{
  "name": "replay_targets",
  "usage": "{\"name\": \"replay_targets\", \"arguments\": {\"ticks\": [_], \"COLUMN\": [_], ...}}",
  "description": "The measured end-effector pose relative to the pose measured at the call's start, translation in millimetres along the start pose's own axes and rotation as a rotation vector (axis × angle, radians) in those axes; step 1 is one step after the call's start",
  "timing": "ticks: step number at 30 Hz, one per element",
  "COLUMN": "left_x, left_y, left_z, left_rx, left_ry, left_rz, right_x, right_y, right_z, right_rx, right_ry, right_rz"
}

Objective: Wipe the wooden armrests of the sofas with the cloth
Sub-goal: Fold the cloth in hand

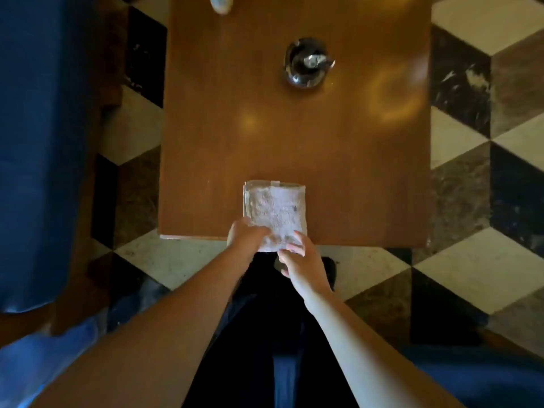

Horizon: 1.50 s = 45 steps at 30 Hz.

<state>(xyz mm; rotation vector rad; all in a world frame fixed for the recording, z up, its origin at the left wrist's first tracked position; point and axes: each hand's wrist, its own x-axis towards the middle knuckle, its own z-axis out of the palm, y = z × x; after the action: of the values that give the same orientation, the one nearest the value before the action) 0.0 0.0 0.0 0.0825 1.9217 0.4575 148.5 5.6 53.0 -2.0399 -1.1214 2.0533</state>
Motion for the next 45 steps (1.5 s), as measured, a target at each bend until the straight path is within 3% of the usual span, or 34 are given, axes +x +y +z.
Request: {"name": "replay_targets", "arguments": {"ticks": [3, 9, 14, 24, 32, 35, 41, 43, 45], "left_x": [58.1, 102.4, 93.5, -31.1, -227.2, -298.4, -439.7, -467.2, -493.4], "left_y": [14.6, 21.5, 28.8, 73.4, 105.0, 103.0, 66.3, 56.1, 46.2], "left_z": [-1.2, 11.8, 24.0, 54.7, 182.4, 231.7, 342.5, 362.8, 385.0], "left_rx": [0.024, -0.075, 0.005, 0.513, 0.874, 0.947, 1.106, 1.162, 1.191], "left_ry": [0.195, 0.218, 0.126, -0.067, -0.272, -0.316, -0.574, -0.677, -0.889], "left_rz": [0.018, -0.076, -0.075, 0.687, 1.311, 1.446, 1.651, 1.659, 1.578], "right_x": [35.9, 58.9, 59.8, 16.8, -102.7, -152.3, -249.7, -268.6, -289.3], "right_y": [8.0, 19.2, 16.1, -13.9, 6.7, 29.2, 93.3, 109.3, 134.2], "right_z": [21.0, 35.4, 25.6, -56.2, -190.5, -241.1, -347.1, -366.8, -388.2], "right_rx": [0.074, 0.177, 0.254, 0.526, 0.921, 1.159, 1.658, 1.747, 1.859], "right_ry": [0.013, 0.048, 0.09, 0.161, 0.311, 0.375, 0.557, 0.592, 0.623], "right_rz": [0.03, 0.098, 0.112, 0.086, -0.048, -0.135, -0.311, -0.417, -0.553]}}
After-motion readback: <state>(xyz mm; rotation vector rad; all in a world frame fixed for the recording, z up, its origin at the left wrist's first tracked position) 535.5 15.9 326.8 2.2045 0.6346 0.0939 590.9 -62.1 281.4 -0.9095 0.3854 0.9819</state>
